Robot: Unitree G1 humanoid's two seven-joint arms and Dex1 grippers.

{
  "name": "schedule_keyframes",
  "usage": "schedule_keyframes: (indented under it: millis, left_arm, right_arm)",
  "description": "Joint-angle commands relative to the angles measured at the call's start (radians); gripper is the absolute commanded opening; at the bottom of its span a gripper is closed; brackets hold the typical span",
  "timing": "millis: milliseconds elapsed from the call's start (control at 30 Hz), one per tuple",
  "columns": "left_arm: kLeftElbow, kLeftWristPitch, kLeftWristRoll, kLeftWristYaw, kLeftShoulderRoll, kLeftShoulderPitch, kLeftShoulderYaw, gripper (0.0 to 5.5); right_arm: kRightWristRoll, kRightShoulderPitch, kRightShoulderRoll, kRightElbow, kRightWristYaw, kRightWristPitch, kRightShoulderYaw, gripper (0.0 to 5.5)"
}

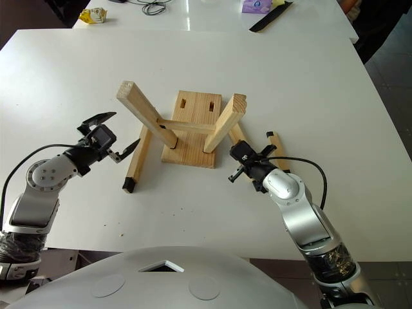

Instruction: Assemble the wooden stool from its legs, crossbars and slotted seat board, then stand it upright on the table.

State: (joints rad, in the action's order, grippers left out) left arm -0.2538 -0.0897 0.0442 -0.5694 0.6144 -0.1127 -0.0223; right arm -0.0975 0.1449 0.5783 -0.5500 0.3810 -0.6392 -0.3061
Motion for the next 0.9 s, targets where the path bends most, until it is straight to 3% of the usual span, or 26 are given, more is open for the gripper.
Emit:
schedule_keyframes:
  millis: [33,900]
  left_arm:
    - [0.013,0.006,0.012,-0.006,-0.004,-0.021,-0.021,4.92]
    - [0.019,-0.010,0.032,0.010,-0.086,-0.008,-0.176,4.92]
  right_arm:
    - [-0.012,-0.006,-0.005,-0.018,0.007,-0.017,0.010,0.02]
    - [-0.015,-0.036,-0.016,-0.006,0.025,-0.016,0.008,0.02]
